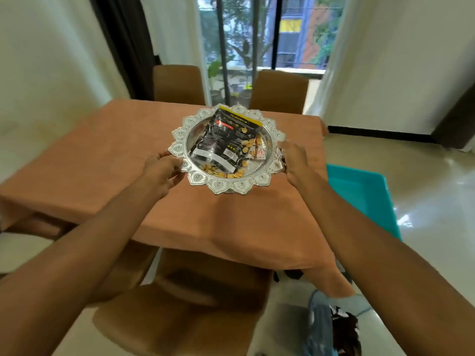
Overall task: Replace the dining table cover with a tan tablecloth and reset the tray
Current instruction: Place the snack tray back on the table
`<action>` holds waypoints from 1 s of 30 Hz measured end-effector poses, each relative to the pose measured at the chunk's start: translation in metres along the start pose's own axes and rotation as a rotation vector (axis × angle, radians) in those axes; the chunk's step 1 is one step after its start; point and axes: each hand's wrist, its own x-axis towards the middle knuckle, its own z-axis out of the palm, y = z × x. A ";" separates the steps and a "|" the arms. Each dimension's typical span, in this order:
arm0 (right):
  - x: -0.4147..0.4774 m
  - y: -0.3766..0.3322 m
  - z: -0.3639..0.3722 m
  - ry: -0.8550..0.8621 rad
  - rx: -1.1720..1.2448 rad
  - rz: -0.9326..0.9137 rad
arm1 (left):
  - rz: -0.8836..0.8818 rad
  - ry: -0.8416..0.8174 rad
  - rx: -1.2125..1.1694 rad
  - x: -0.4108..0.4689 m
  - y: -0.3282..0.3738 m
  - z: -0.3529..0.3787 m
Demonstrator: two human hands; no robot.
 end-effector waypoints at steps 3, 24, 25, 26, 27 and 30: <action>0.004 0.010 0.039 -0.048 -0.040 0.025 | -0.016 0.082 -0.019 0.011 0.000 -0.033; -0.015 0.082 0.247 0.119 -0.047 0.069 | -0.062 -0.075 0.005 0.185 0.032 -0.207; -0.017 0.082 0.251 0.136 -0.048 0.067 | -0.066 -0.098 0.019 0.191 0.035 -0.208; -0.018 0.081 0.257 0.160 -0.036 0.064 | -0.068 -0.126 0.033 0.198 0.042 -0.210; -0.019 0.081 0.260 0.182 -0.018 0.059 | -0.077 -0.142 0.041 0.203 0.046 -0.210; -0.017 0.075 0.267 0.231 0.032 0.040 | -0.087 -0.174 0.037 0.221 0.054 -0.205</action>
